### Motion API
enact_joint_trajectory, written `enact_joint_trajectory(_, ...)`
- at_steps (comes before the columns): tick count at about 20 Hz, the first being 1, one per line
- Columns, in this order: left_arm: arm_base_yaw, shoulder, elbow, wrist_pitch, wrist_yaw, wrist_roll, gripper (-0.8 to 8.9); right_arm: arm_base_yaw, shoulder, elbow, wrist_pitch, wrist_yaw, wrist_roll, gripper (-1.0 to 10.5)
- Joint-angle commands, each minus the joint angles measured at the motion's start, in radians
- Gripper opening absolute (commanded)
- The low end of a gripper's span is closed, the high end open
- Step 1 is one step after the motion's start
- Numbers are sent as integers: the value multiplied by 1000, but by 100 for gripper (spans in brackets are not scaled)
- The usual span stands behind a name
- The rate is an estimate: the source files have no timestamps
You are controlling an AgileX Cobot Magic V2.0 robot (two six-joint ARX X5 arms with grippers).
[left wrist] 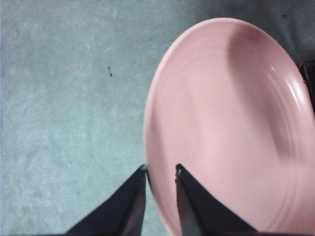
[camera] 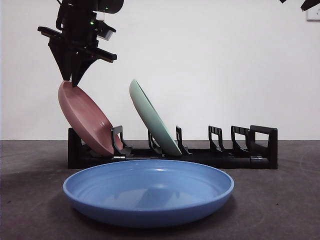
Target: Place the plate
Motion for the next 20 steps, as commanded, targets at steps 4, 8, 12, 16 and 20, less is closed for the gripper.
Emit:
enact_joint_trajectory(4, 5, 24, 33, -4, -2, -2, 117, 4, 8, 16, 10, 0, 10, 277)
enact_joint_trajectory(8, 22, 29, 33, -5, -2, -25, 199, 4, 8, 16, 10, 0, 10, 277)
enact_joint_trajectory(12, 31, 34, 33, -5, 2, -27, 82, 4, 8, 16, 10, 0, 10, 277)
enact_joint_trajectory(16, 31, 35, 33, -4, 5, -27, 7, 4, 8, 16, 10, 0, 10, 278)
enact_joint_trajectory(20, 30, 35, 33, -5, 5, -27, 7, 4, 8, 16, 9, 0, 11, 277)
